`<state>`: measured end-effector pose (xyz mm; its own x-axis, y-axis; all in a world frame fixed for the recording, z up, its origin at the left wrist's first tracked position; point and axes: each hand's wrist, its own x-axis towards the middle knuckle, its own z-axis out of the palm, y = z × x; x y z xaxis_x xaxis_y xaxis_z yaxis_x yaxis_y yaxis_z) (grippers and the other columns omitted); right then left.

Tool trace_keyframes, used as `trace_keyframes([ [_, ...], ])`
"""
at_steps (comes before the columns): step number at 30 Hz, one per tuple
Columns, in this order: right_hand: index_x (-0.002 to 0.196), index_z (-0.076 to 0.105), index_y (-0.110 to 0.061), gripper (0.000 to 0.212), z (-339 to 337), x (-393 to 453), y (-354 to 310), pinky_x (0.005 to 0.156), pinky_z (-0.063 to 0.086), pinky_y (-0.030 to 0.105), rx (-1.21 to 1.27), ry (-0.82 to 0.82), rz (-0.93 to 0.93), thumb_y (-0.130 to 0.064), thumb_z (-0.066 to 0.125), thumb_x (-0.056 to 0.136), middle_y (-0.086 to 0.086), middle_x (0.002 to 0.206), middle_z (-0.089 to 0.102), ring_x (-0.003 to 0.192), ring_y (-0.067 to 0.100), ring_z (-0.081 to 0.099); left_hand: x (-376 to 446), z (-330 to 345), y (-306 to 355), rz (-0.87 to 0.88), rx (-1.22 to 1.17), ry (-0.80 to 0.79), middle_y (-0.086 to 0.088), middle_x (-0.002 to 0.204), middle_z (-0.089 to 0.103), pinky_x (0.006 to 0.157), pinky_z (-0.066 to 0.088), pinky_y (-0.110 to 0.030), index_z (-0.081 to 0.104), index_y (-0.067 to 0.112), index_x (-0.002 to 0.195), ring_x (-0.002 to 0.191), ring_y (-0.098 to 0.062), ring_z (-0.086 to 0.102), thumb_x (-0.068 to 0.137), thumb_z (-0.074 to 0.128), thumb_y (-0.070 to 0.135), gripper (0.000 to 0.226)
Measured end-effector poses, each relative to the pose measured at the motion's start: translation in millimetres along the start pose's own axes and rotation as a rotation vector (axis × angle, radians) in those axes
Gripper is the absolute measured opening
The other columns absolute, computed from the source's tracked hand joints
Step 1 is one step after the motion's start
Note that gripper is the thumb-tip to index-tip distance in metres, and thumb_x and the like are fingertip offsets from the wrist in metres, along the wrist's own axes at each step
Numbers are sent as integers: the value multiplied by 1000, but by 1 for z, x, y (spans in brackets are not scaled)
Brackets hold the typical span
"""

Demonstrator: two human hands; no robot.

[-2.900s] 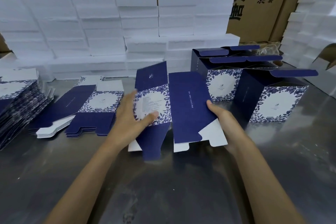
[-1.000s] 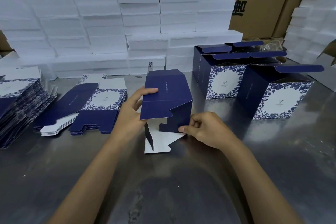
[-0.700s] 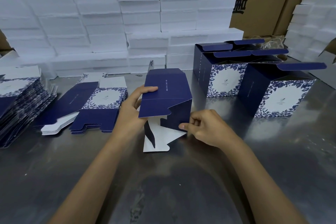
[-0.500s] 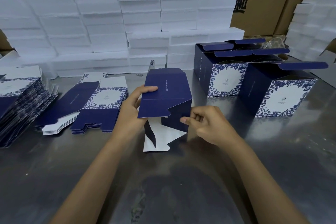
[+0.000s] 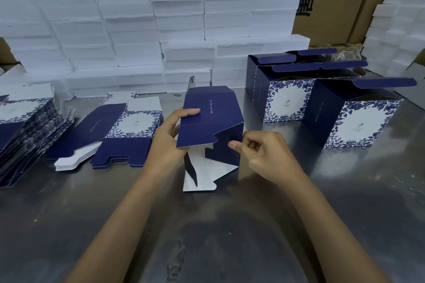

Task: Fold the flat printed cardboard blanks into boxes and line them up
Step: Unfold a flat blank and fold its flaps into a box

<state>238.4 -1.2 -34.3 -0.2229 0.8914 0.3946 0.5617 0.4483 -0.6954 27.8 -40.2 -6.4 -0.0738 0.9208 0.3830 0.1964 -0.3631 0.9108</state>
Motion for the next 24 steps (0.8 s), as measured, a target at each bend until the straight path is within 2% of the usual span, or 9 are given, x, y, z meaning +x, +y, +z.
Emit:
trace_keyframes([
  [3, 63, 49, -13, 42, -3, 2, -4, 54, 29, 24, 149, 86, -39, -32, 73, 92, -6, 54, 37, 55, 8, 33, 0, 1, 0, -6, -16, -8, -2, 135, 60, 87, 49, -13, 62, 15, 125, 116, -7, 62, 84, 70, -11, 49],
  [6, 65, 44, -10, 42, -6, 1, -8, 54, 25, 27, 87, 73, -86, -25, 69, 95, -1, 56, 33, 57, 14, 29, 1, 2, -1, -5, -8, -12, -1, 136, 59, 87, 50, -14, 62, 17, 125, 116, -8, 62, 83, 72, -9, 50],
  [10, 69, 52, -8, 33, -13, 2, -11, 60, 31, 24, 230, 8, 85, -21, 69, 94, 1, 63, 43, 60, 10, 36, 2, 0, -3, -33, -1, -40, 5, 141, 56, 86, 50, -15, 61, 25, 127, 123, -11, 59, 84, 73, -1, 52],
  [12, 74, 54, -10, 24, -19, 3, -13, 65, 35, 22, 387, 36, 161, -17, 68, 93, 0, 72, 48, 68, 9, 43, 2, -1, -3, -50, 14, -53, 12, 143, 53, 79, 49, -10, 59, 29, 130, 125, -9, 56, 84, 73, 3, 55],
  [15, 95, 60, -15, 18, -20, 1, -23, 78, 38, 9, 543, 132, 139, -28, 72, 93, -12, 97, 59, 88, -2, 53, 2, -1, -4, -45, 55, -111, 14, 144, 50, 84, 48, -10, 51, 30, 137, 126, -6, 55, 82, 77, 3, 67],
  [16, 106, 62, -22, 21, -18, -1, -26, 89, 39, 10, 543, 120, 122, -34, 72, 92, -14, 113, 60, 106, -4, 54, 2, -1, -4, -64, 53, -153, 15, 141, 51, 85, 49, -12, 47, 32, 140, 124, -3, 56, 80, 80, 4, 74],
  [18, 121, 62, -32, 32, -11, -3, -29, 109, 38, 27, 492, 35, 88, -32, 74, 91, -16, 139, 50, 135, 1, 42, 2, -3, -4, -127, 53, -264, 18, 138, 52, 86, 50, -13, 35, 40, 147, 118, 3, 59, 75, 85, 7, 93],
  [21, 129, 60, -32, 42, -9, -3, -26, 117, 34, 41, 400, -31, 74, -19, 73, 91, -15, 152, 37, 143, 2, 33, 3, -10, -3, -179, 113, -388, 23, 148, 40, 87, 46, -5, 20, 54, 149, 127, 10, 47, 68, 91, 14, 115],
  [24, 128, 62, -34, 42, -6, -2, -23, 115, 36, 45, 382, 24, 80, -18, 73, 92, -14, 147, 41, 140, 6, 37, 3, -13, -1, -178, 147, -411, 27, 151, 35, 90, 44, -4, 20, 59, 147, 134, 10, 39, 65, 92, 24, 114],
])
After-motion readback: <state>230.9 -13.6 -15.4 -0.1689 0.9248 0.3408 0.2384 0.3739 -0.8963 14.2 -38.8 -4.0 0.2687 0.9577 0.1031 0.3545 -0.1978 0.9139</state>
